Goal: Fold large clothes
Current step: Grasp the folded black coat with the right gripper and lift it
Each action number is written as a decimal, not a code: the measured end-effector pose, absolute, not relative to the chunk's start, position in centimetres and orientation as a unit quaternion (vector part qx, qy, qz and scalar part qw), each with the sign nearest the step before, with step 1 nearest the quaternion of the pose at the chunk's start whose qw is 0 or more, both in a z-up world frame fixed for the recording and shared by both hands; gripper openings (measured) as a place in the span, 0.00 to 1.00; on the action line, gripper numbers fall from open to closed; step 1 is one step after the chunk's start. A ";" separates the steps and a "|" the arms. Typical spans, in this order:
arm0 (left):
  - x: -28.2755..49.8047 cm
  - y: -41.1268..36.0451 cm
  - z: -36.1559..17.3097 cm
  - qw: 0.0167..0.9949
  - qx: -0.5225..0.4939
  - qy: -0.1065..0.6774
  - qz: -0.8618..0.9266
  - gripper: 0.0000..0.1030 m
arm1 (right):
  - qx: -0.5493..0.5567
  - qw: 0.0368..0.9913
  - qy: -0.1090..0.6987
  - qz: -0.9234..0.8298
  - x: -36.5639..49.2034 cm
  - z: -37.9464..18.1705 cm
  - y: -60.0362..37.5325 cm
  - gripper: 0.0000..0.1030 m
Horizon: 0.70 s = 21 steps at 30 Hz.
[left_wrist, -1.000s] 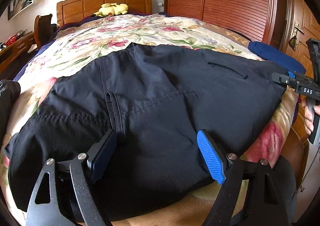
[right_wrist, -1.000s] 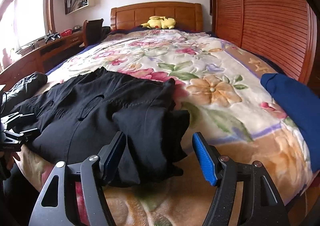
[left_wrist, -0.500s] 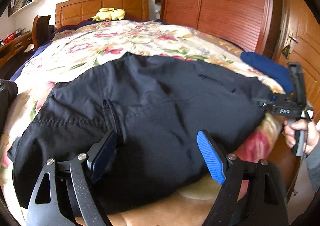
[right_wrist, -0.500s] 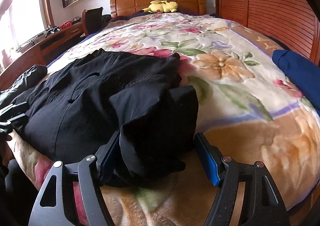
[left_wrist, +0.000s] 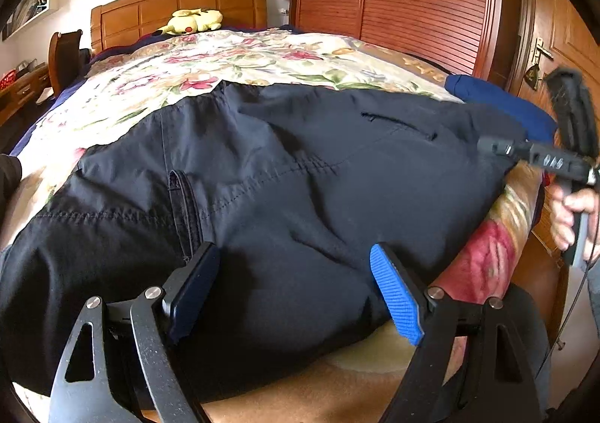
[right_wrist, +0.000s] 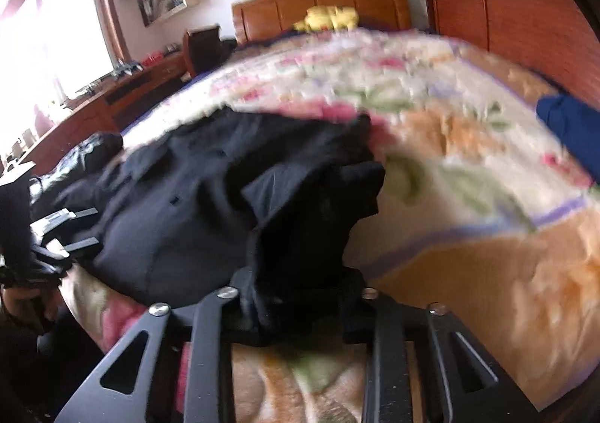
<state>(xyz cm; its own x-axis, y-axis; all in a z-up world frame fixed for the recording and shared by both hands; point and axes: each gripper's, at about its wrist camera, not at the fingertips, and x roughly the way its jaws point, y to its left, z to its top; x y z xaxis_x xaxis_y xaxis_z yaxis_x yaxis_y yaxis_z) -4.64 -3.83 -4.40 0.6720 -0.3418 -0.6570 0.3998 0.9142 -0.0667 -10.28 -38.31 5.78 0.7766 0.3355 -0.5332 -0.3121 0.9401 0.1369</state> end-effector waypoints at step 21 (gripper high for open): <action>-7.6 6.6 2.1 0.951 -0.013 0.283 -0.122 0.81 | -0.082 0.948 0.163 0.262 -10.7 15.8 -27.1 0.20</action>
<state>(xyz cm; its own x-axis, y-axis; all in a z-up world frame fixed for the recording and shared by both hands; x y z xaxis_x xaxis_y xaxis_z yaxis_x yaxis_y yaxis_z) -7.62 6.56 2.14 0.8097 -0.2403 -0.5353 0.2256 0.9697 -0.0940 -10.73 -27.06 15.76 0.8095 0.4704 -0.3513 -0.5238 0.8490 -0.0700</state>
